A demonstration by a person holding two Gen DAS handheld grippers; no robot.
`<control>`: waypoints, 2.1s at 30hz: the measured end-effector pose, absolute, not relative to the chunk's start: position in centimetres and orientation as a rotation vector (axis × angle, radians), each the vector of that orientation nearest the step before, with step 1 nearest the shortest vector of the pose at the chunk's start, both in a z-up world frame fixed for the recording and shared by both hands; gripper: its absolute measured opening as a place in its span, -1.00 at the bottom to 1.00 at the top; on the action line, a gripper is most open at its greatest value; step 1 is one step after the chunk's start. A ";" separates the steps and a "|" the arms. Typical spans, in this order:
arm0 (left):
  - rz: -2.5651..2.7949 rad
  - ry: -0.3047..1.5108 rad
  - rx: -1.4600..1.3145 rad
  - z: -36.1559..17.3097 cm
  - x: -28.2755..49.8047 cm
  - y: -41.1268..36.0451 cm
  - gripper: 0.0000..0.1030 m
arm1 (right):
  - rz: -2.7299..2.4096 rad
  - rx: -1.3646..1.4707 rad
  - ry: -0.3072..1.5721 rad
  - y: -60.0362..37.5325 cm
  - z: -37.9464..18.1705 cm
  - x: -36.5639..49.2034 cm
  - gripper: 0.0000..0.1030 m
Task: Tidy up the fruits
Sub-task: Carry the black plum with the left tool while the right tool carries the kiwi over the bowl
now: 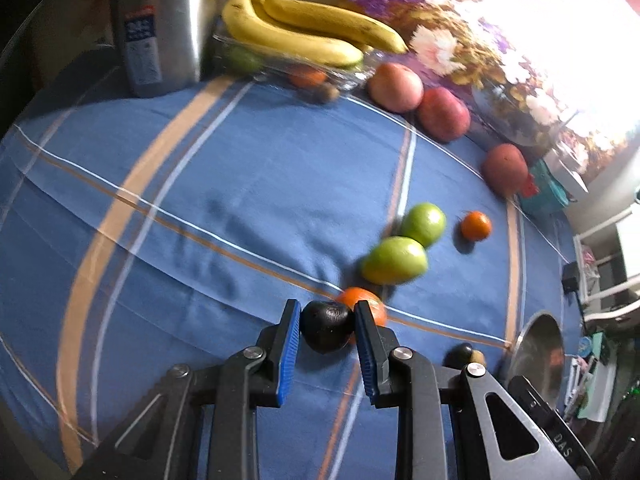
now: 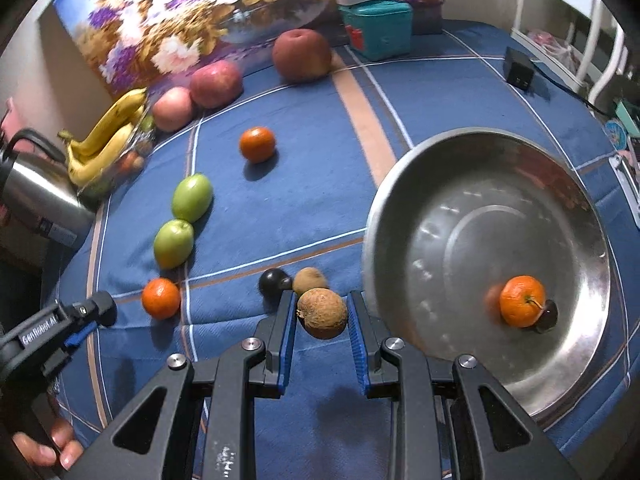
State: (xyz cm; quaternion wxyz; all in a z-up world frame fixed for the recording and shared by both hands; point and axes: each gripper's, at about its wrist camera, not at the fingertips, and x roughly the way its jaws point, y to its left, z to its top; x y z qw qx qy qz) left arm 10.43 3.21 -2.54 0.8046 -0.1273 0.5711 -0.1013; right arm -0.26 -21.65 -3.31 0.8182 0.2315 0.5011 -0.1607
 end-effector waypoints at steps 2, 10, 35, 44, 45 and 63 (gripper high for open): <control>-0.231 1.230 -0.272 -2.6 10.1 2.6 -0.44 | -0.357 0.508 1.061 -22.2 -3.1 -0.5 -0.49; -0.270 1.209 -0.181 -1.9 8.3 -0.8 -0.44 | -0.439 0.490 1.044 -24.1 -2.4 -1.6 -0.49; -0.527 1.107 0.080 -0.1 2.5 -15.0 -0.43 | -0.600 0.560 1.035 -31.4 -2.0 -4.9 -0.49; -0.602 1.061 0.156 -0.3 1.4 -18.8 -0.43 | -0.633 0.603 1.034 -32.9 -2.4 -5.6 -0.48; -0.612 1.057 0.168 -0.4 1.3 -19.2 -0.43 | -0.637 0.609 1.032 -33.1 -2.5 -5.6 -0.48; -0.631 1.080 0.223 -2.7 1.0 -21.0 -0.43 | -0.647 0.632 1.074 -33.8 -4.3 -5.3 -0.48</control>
